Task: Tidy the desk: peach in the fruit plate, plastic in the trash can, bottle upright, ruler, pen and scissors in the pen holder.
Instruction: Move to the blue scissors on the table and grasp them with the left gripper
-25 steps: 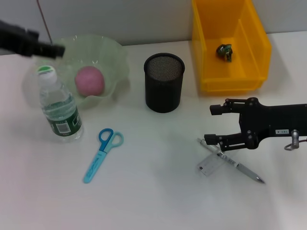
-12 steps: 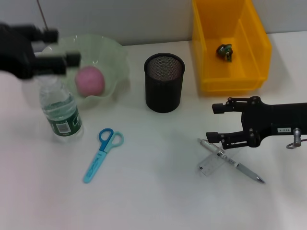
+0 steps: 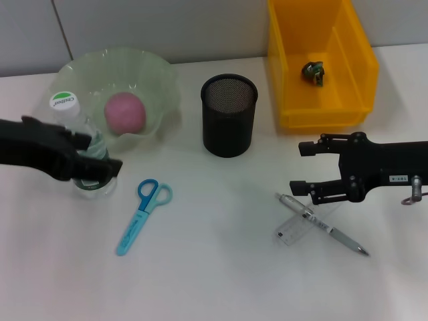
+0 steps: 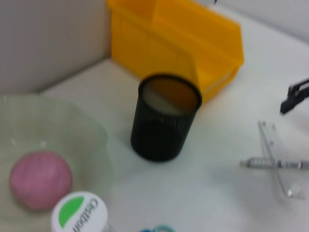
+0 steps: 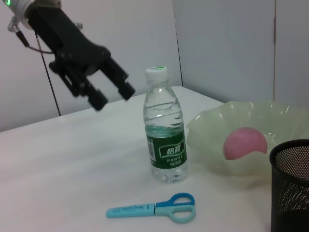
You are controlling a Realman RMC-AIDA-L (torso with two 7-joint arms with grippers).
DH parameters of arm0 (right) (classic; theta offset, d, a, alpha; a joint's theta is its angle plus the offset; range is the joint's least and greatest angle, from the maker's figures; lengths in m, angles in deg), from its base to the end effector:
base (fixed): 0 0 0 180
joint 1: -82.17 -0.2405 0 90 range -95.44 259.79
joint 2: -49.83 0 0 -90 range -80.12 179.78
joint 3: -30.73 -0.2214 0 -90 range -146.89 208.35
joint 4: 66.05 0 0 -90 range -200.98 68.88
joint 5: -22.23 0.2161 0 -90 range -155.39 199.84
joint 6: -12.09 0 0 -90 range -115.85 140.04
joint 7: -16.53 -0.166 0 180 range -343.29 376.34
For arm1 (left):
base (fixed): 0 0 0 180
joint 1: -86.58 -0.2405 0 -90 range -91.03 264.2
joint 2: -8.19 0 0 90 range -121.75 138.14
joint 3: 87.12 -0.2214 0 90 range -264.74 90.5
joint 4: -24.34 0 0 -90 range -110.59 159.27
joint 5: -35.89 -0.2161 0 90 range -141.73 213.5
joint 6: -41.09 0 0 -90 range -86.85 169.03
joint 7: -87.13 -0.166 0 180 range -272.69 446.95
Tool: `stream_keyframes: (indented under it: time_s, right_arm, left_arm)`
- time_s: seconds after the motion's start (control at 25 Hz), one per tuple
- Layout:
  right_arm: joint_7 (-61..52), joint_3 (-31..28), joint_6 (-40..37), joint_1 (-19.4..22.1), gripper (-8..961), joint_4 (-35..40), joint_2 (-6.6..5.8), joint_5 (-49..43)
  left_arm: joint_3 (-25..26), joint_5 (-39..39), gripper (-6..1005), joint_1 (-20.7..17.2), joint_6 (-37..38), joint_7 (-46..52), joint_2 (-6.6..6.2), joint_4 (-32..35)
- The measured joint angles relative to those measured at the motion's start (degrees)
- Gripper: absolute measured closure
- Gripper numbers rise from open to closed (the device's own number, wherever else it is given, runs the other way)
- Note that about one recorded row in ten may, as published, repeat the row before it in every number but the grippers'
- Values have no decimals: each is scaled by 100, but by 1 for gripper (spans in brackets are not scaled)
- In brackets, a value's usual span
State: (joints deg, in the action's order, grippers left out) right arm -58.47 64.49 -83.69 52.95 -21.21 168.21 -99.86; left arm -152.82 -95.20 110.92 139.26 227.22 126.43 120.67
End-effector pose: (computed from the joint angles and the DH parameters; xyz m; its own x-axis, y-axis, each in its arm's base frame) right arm 0.2428 0.3190 0.0276 0.8732 -0.2395 -0.4244 -0.3512 -0.9131 -0.2073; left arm -0.1369 0.3212 0.0692 0.8198 0.5662 0.0859 0.5587 -0.7578 -0.3370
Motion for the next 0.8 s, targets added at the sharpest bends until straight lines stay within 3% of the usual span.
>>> stream_keyframes:
  time_s: [0.32,0.8]
  right_arm:
    - [-1,-2,22,16,126,-34,12,0]
    - [33,36,28,76,126,-37,13,-25]
  left_arm:
    - [-617,-520,254,269,177,578,12,-30]
    - [-1041,-895,256,428,69,1372,32,-188]
